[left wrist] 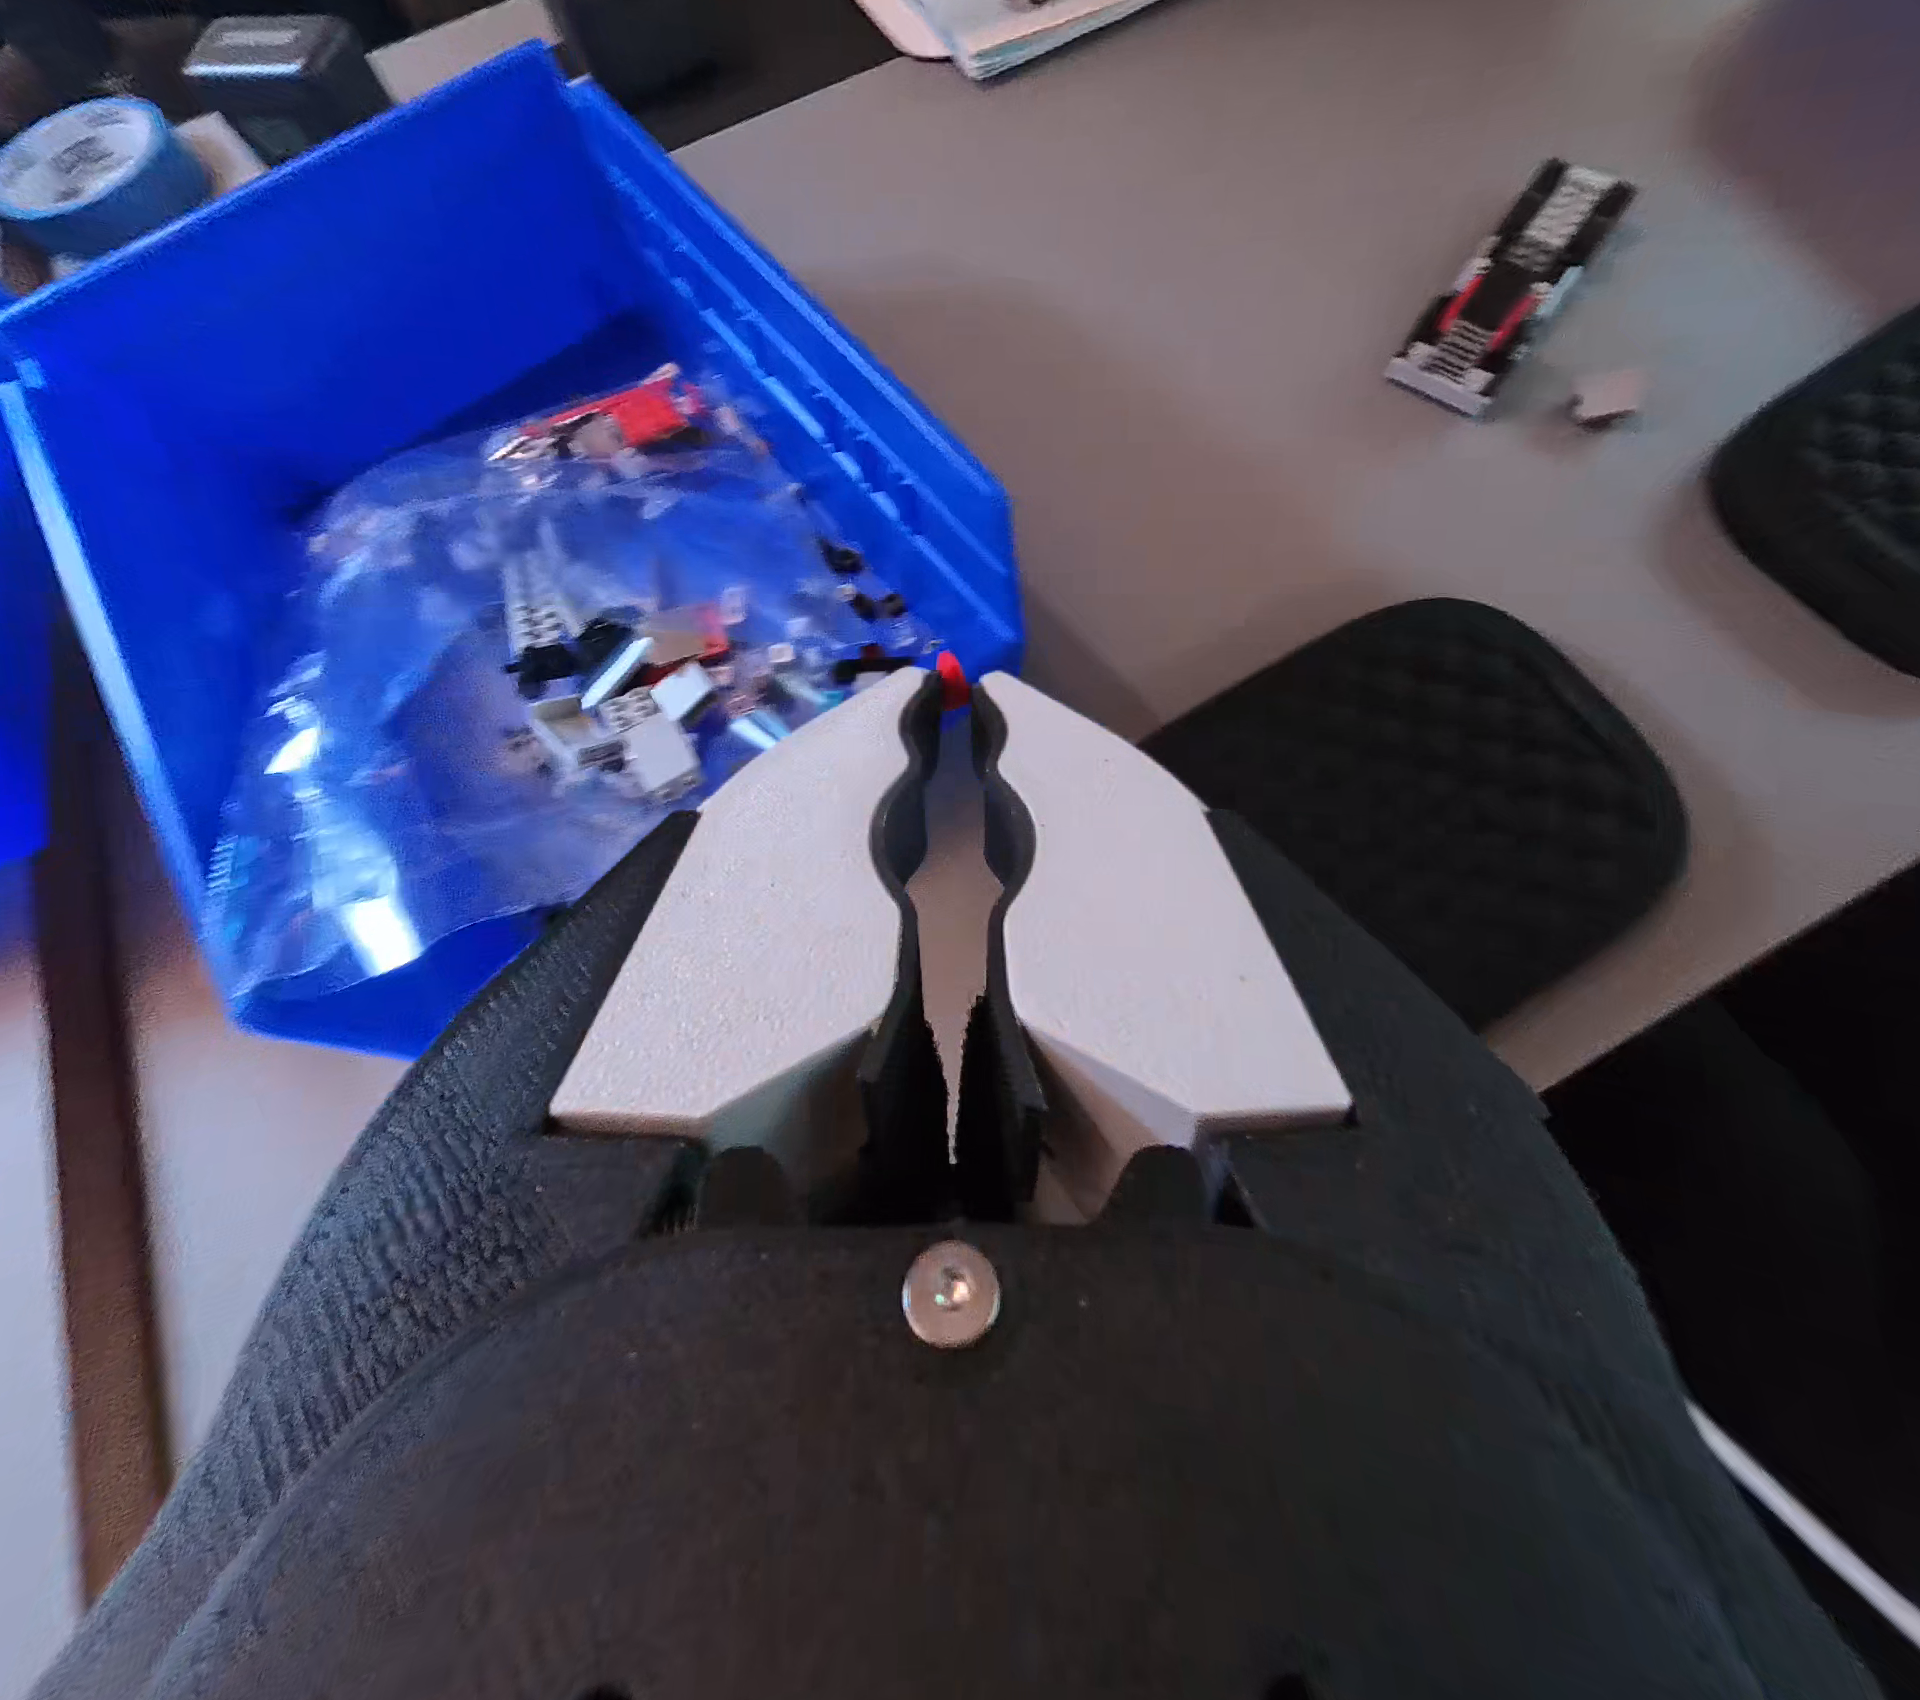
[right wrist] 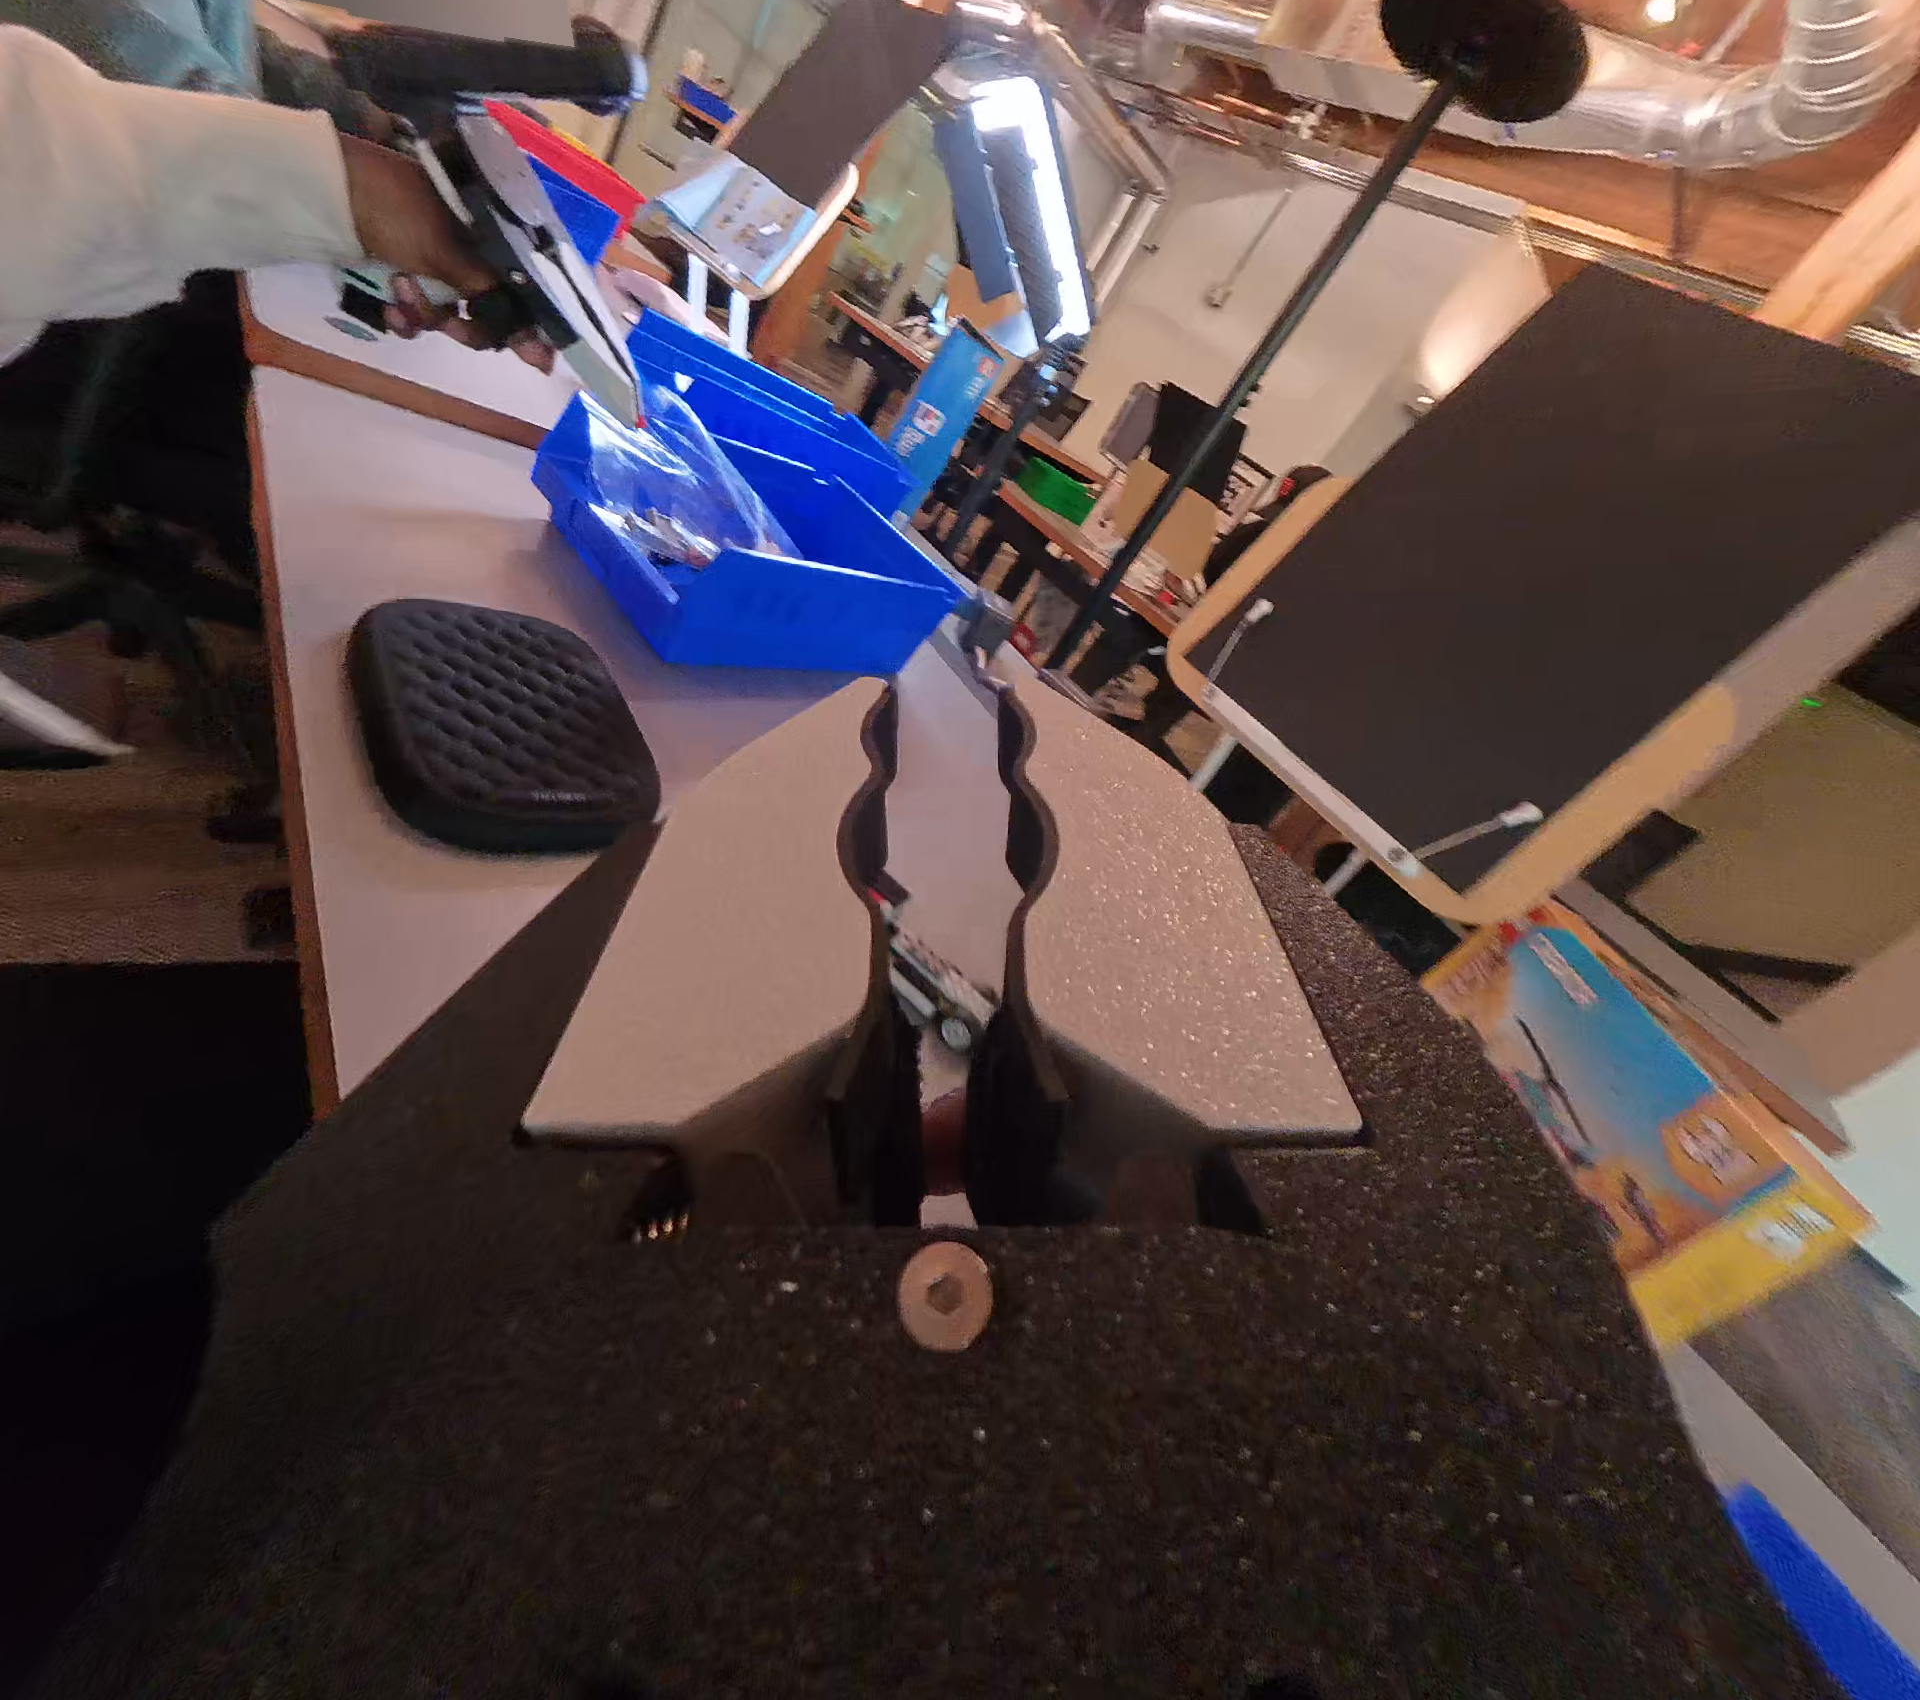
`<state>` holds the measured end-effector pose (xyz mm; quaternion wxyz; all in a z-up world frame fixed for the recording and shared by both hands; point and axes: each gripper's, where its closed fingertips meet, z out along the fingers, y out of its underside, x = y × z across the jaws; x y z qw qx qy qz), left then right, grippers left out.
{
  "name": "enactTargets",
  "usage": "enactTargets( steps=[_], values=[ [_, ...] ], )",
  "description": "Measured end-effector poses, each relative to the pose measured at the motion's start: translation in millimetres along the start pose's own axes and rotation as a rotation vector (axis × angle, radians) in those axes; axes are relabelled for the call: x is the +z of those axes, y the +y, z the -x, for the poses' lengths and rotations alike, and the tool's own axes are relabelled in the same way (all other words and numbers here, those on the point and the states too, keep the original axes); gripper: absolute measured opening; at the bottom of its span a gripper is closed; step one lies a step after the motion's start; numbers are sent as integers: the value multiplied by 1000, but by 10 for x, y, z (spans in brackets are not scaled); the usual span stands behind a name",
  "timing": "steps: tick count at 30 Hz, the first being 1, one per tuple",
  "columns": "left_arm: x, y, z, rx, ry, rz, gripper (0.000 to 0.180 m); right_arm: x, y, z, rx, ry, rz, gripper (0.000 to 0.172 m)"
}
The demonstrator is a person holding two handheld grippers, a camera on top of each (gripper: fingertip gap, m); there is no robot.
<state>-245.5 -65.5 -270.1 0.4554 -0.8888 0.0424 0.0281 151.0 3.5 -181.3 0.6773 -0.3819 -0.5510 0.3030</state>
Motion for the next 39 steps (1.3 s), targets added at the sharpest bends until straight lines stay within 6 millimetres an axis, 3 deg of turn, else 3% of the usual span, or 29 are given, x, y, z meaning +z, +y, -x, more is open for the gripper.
enactTargets(
  steps=[3, 7, 11, 16, 18, 21, 24, 28, 31, 34, 37, 39],
  values=[
    [179, 67, -191, 23, 48, 25, 6, -214, 131, -10, 1, 63, 33, 16],
    [480, 99, -123, 137, -27, 139, 6, -250, 254, -12, 79, 73, -13, 11],
    [736, 154, 130, 320, -156, 257, 6, -75, 482, -76, 92, 77, 6, 10],
    [951, 246, 223, 369, -75, 353, 20, 259, 815, -326, 174, 119, 14, 10],
    [985, 242, 243, 377, -43, 380, 24, 404, 951, -453, 198, 141, 31, 10],
    [988, 164, 263, 378, -30, 377, 26, 637, 1004, -596, 204, 120, 29, 11],
    [887, 32, 239, 384, -55, 341, 29, 768, 873, -715, 174, 106, -20, 11],
    [636, -118, 166, 375, -143, 241, 31, 725, 650, -708, 155, 104, -101, 11],
    [422, -365, -151, 321, -137, 20, 30, 671, 601, -567, 264, 59, -166, 11],
    [310, -722, -785, 308, 8, -250, 30, 746, 644, -516, 360, 34, -184, 11],
    [416, -1050, -1426, 318, 194, -378, 30, 1034, 689, -586, 463, -3, -156, 13],
    [584, -1292, -1725, 322, 278, -437, 31, 1296, 670, -649, 532, -57, -162, 16]
  ],
)
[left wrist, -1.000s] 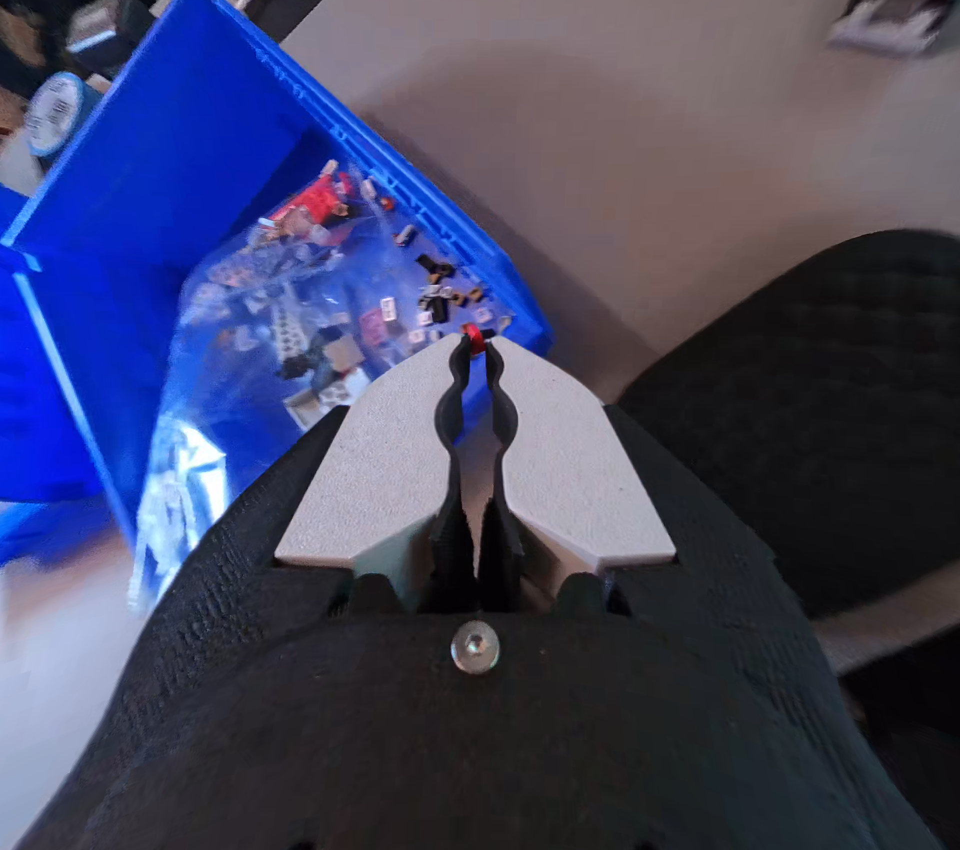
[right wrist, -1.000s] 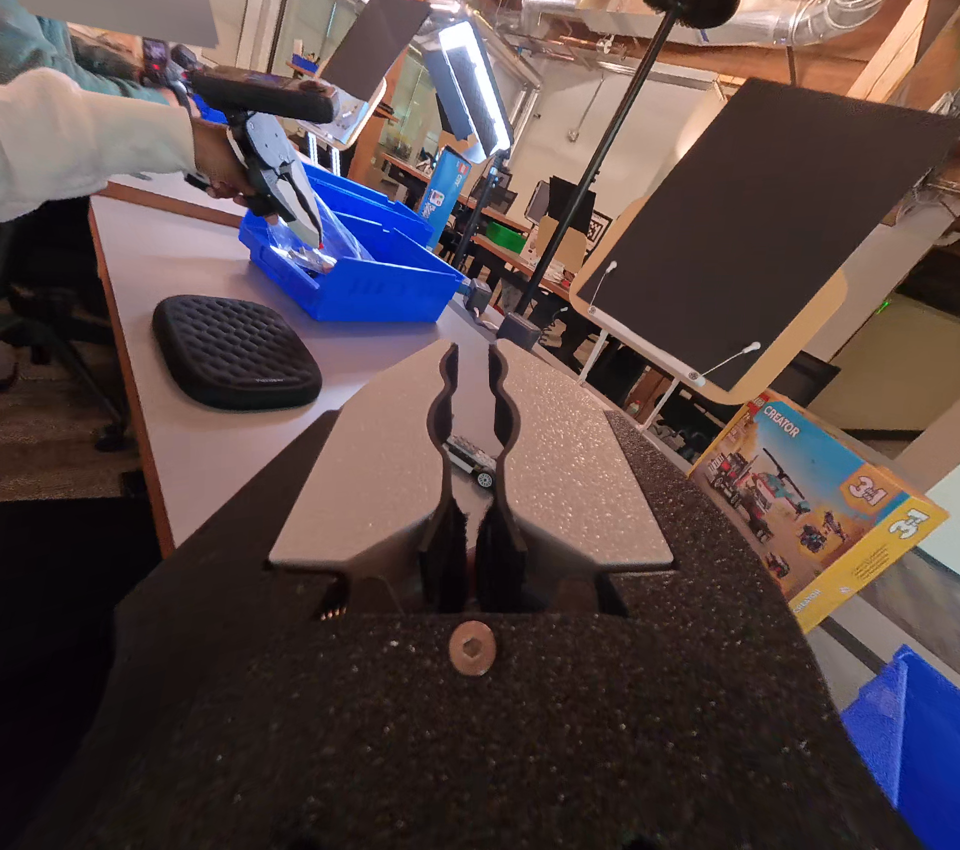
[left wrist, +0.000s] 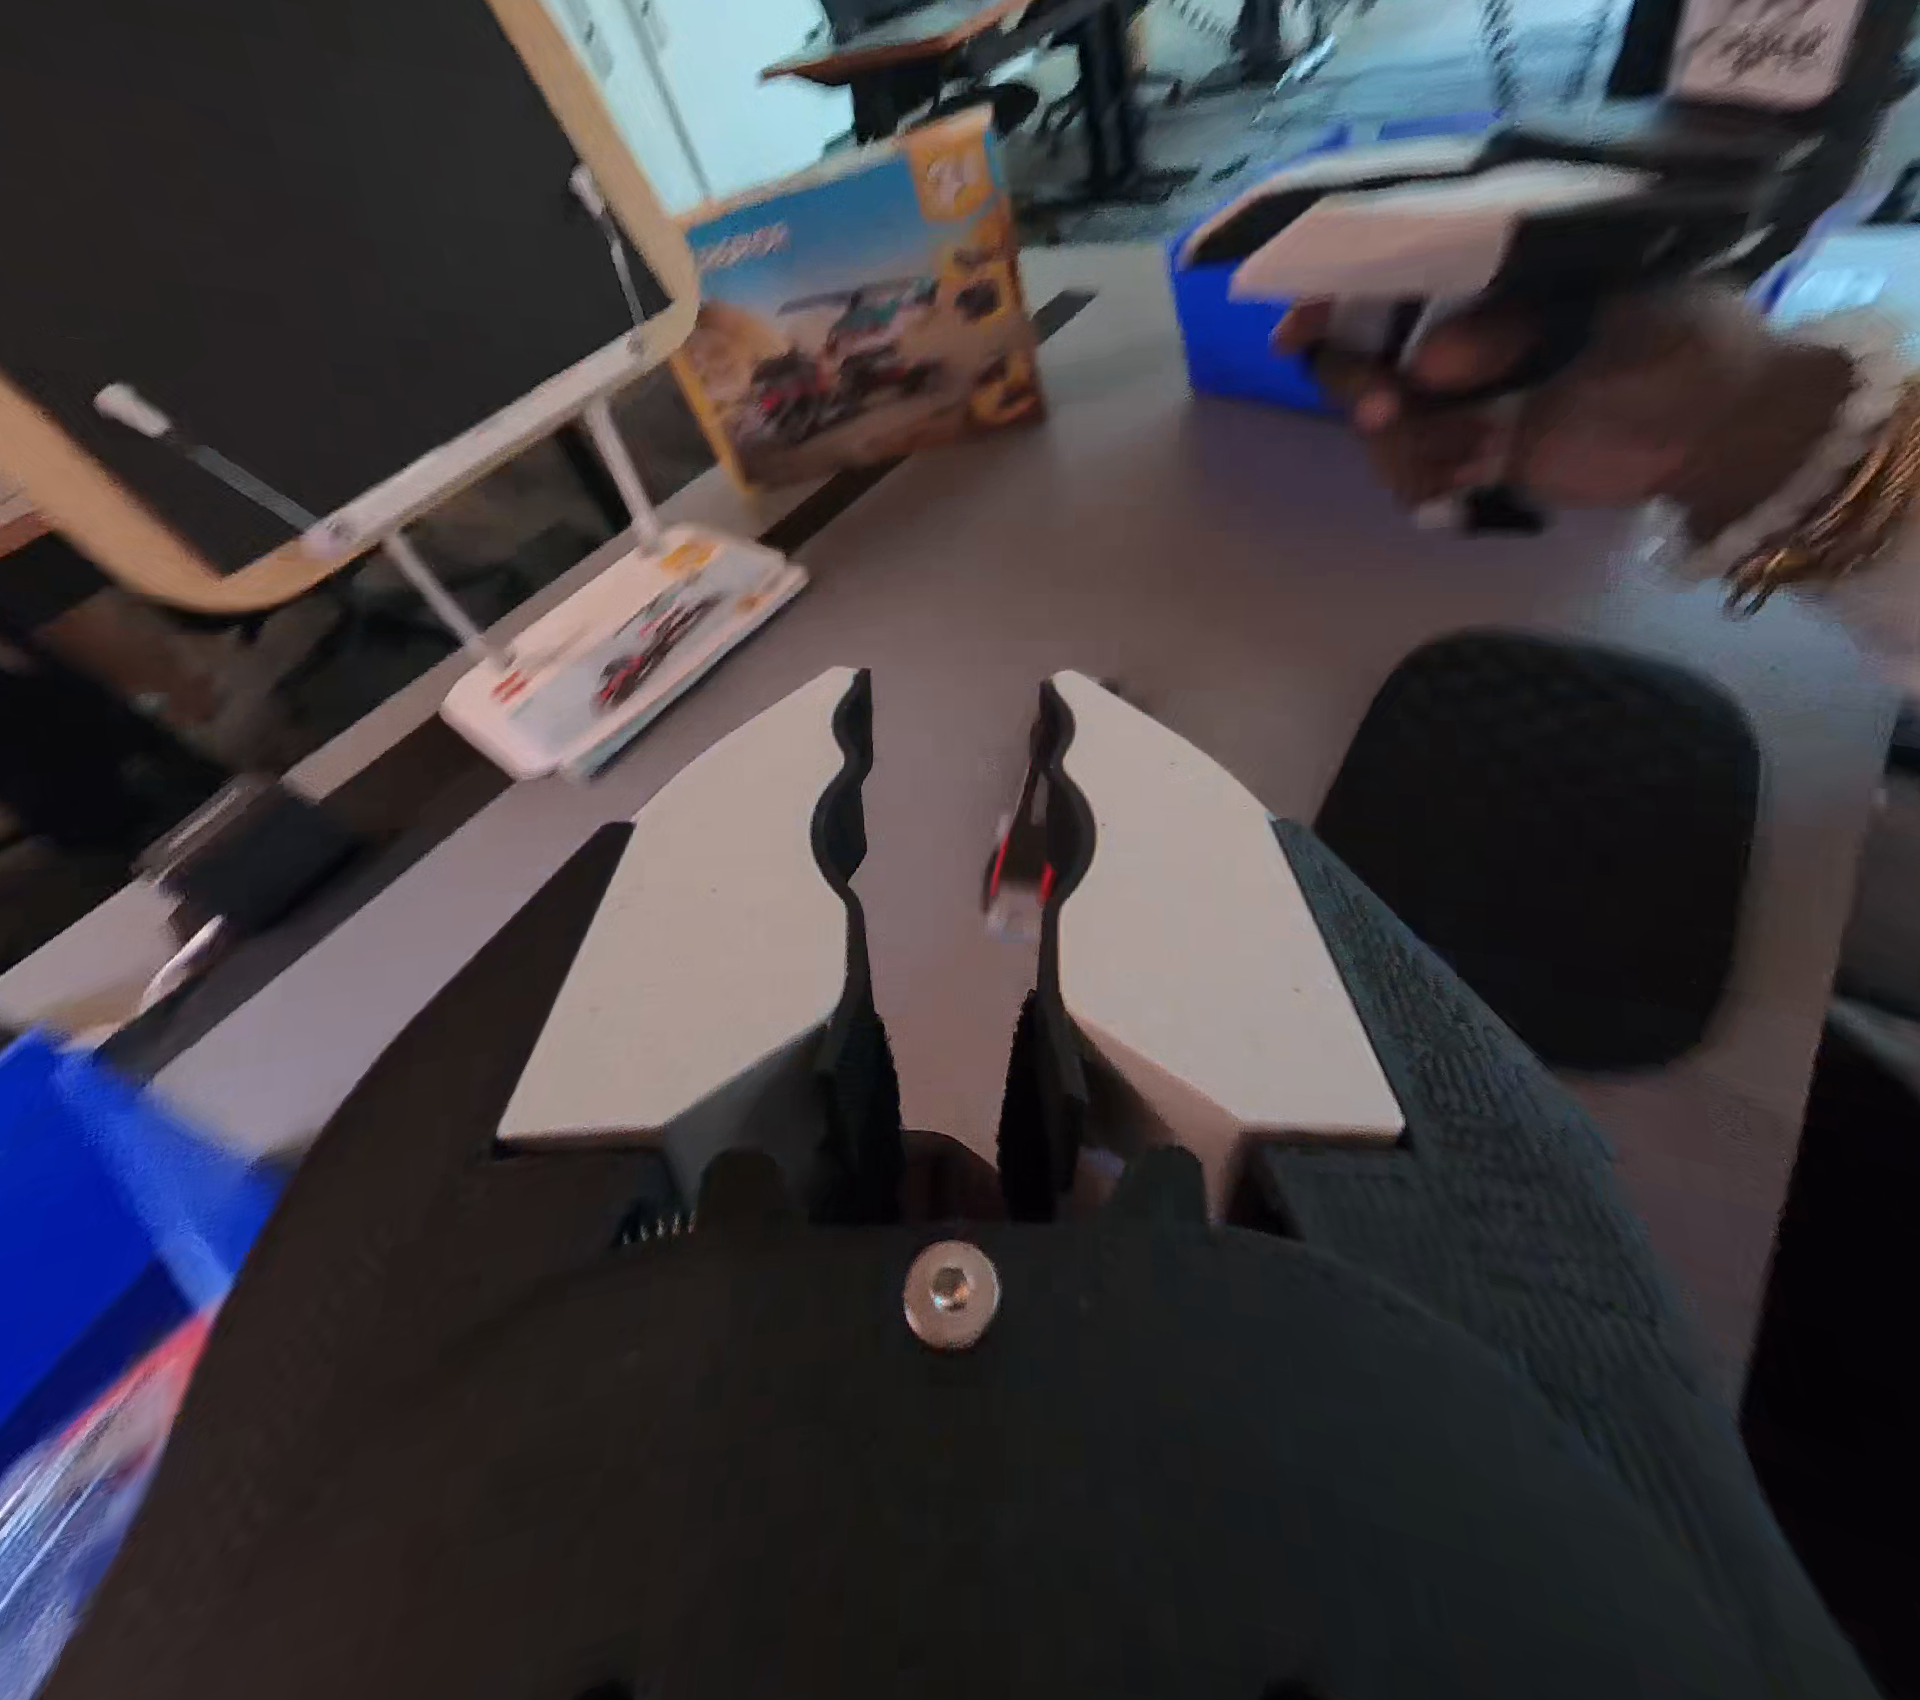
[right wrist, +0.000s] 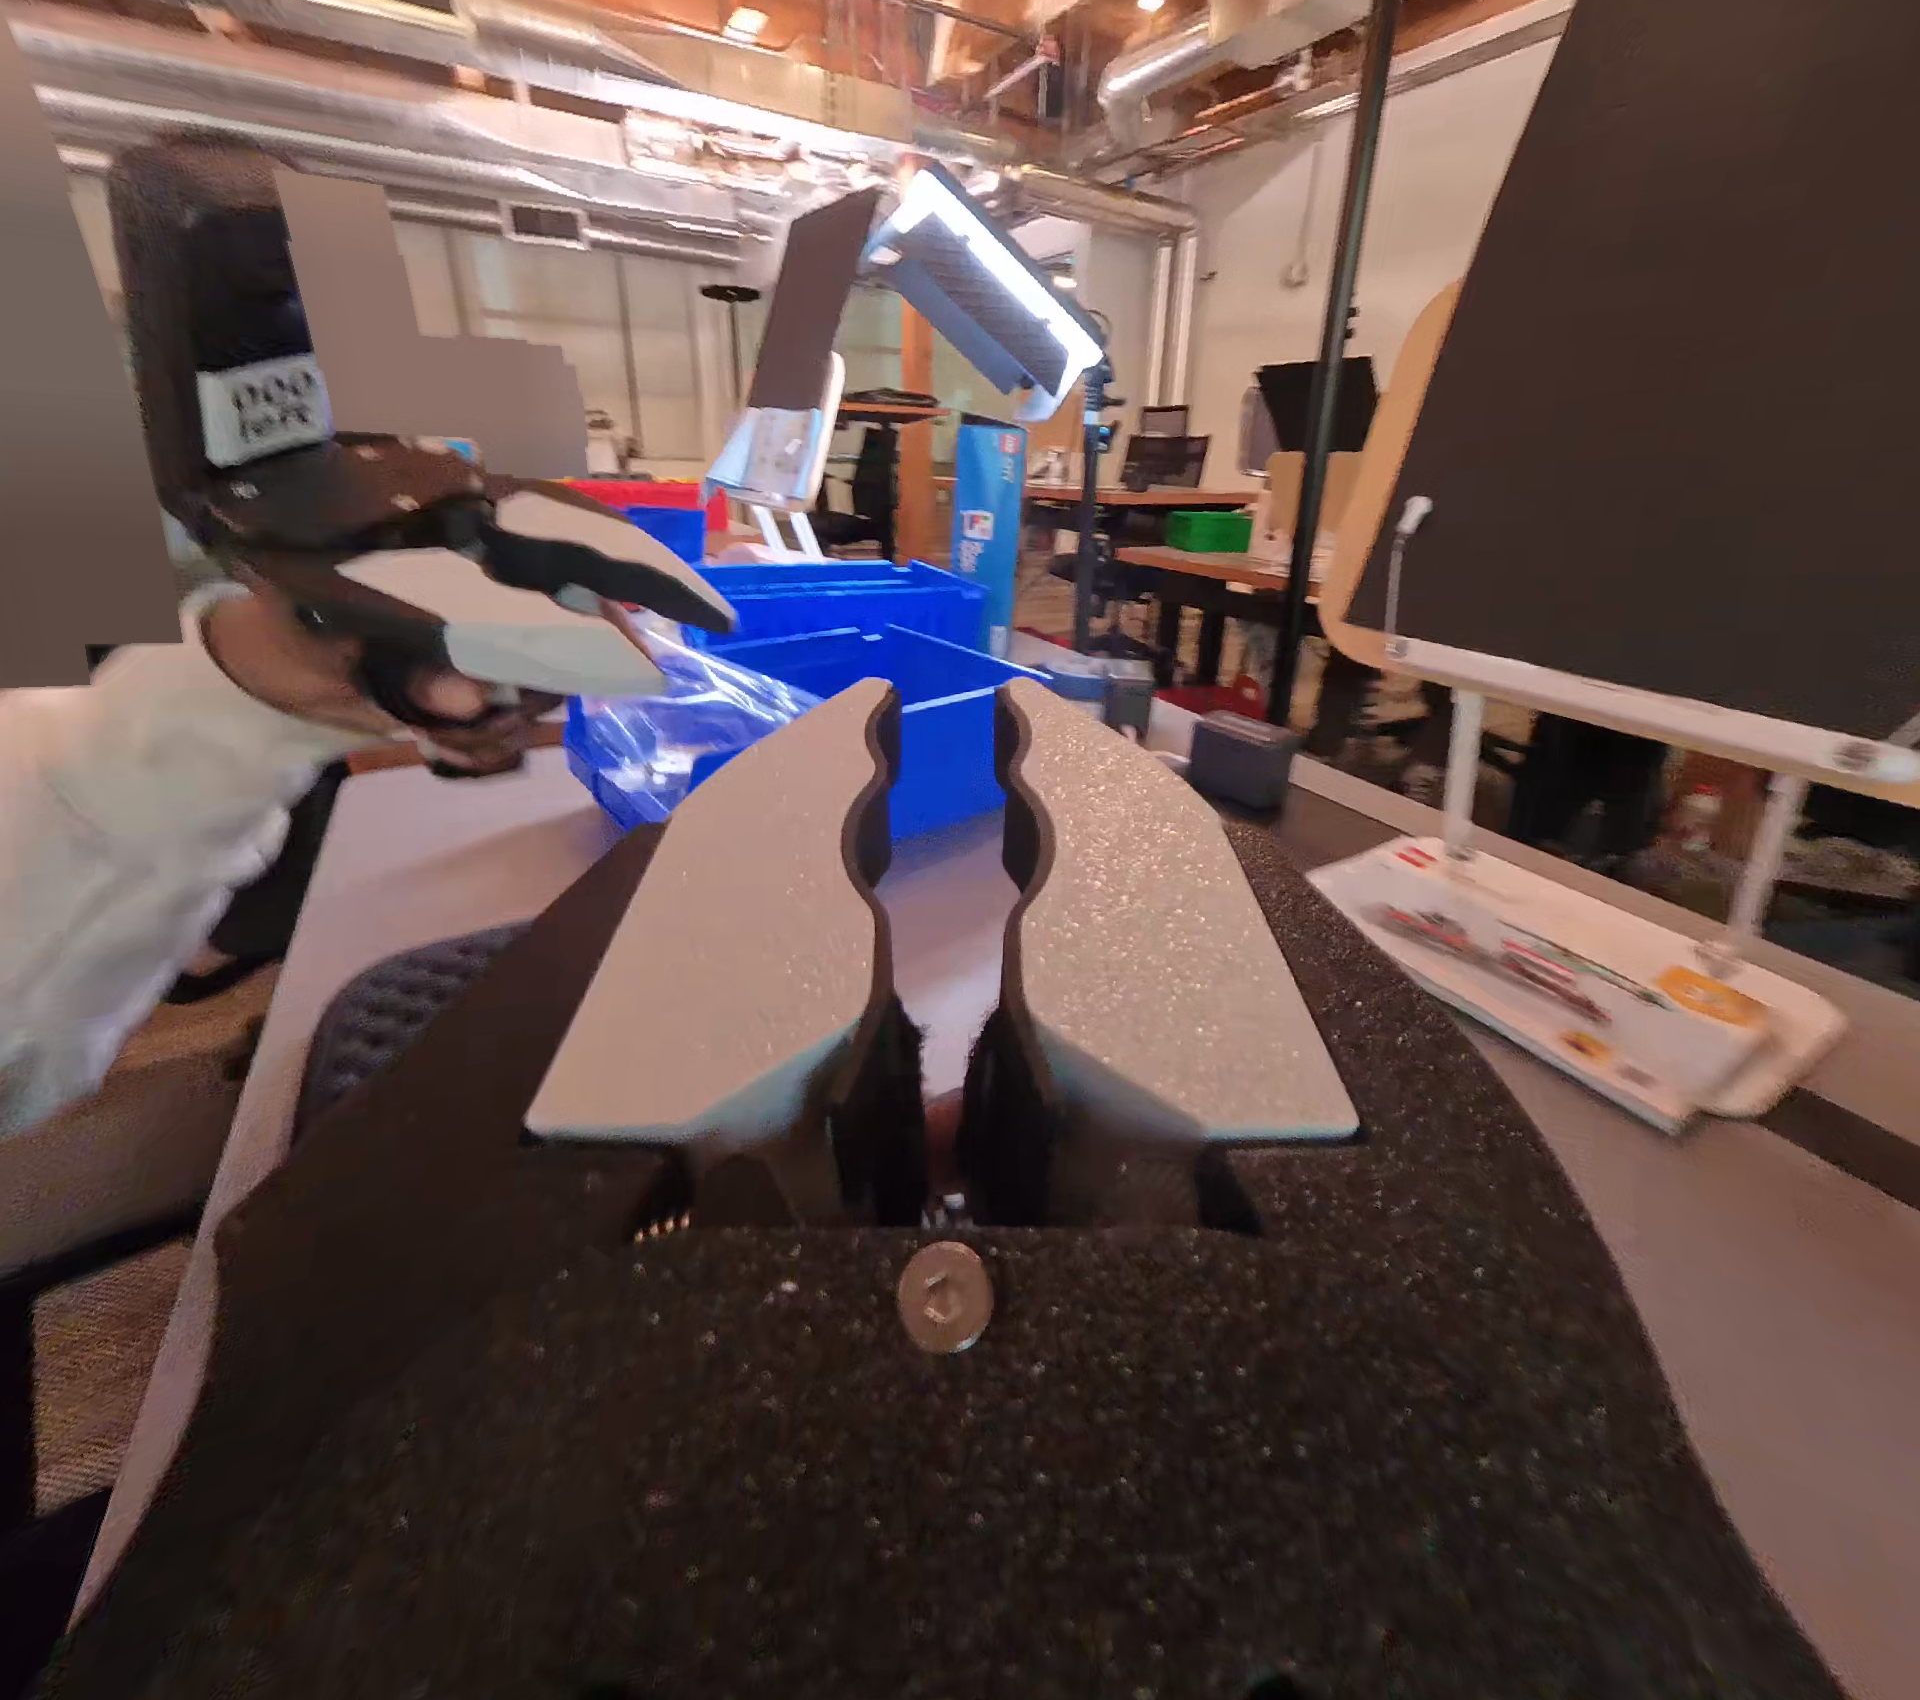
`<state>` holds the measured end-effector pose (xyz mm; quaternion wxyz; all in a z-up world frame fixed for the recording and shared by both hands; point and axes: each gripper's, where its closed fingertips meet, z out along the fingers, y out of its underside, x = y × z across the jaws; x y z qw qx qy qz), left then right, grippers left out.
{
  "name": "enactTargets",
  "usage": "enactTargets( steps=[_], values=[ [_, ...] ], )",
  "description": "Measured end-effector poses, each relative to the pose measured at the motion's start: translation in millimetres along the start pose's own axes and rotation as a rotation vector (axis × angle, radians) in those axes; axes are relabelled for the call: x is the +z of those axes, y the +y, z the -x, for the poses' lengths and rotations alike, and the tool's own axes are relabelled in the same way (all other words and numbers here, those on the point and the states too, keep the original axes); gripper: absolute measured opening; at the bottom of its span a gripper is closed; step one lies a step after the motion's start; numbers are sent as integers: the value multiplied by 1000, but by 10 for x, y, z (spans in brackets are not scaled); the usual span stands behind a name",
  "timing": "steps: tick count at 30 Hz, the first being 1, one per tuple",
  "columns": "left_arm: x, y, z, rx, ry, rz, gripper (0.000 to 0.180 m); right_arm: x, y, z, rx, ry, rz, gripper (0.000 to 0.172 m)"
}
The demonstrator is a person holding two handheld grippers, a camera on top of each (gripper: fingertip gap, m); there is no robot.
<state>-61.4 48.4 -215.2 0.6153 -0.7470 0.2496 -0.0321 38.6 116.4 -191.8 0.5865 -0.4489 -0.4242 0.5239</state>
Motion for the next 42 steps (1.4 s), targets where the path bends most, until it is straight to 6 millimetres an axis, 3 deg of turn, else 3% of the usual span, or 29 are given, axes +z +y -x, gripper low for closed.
enactTargets(
  steps=[3, 5, 8, 11, 14, 16, 20, 24, 26, 32, 35, 42],
  values=[
    [525, -288, 65, -71, 30, -155, 31, 344, -44, -238, 31, -13, -71, 17],
    [897, -344, 378, -105, -57, -236, 31, 504, 24, -534, -19, 61, -88, 17],
    [1381, -217, 939, -205, -206, -353, 32, 628, 252, -1025, -82, 212, -88, 17],
    [1674, -21, 1151, -308, -184, -467, 34, 666, 579, -1221, -101, 259, -104, 20],
    [1712, 311, 1115, -282, -192, -470, 34, 635, 905, -1144, -150, 296, -45, 23],
    [1646, 418, 1153, -291, -264, -505, 33, 690, 918, -930, -189, 227, -27, 25],
    [1613, 403, 1105, -310, -239, -538, 32, 690, 1005, -866, -388, 228, 44, 25],
    [1701, 542, 1118, -352, -220, -477, 33, 696, 1034, -860, -350, 203, 54, 26],
    [1687, 488, 1099, -357, -194, -493, 32, 672, 1002, -894, -328, 218, 40, 26],
    [1747, 414, 940, -209, -174, -445, 32, 645, 936, -928, -309, 243, 16, 25],
    [1846, 527, 864, -159, -145, -356, 31, 641, 942, -933, -268, 237, 9, 25],
    [1934, 762, 880, -330, -84, -201, 33, 621, 1055, -935, -261, 236, 74, 23]
  ],
)
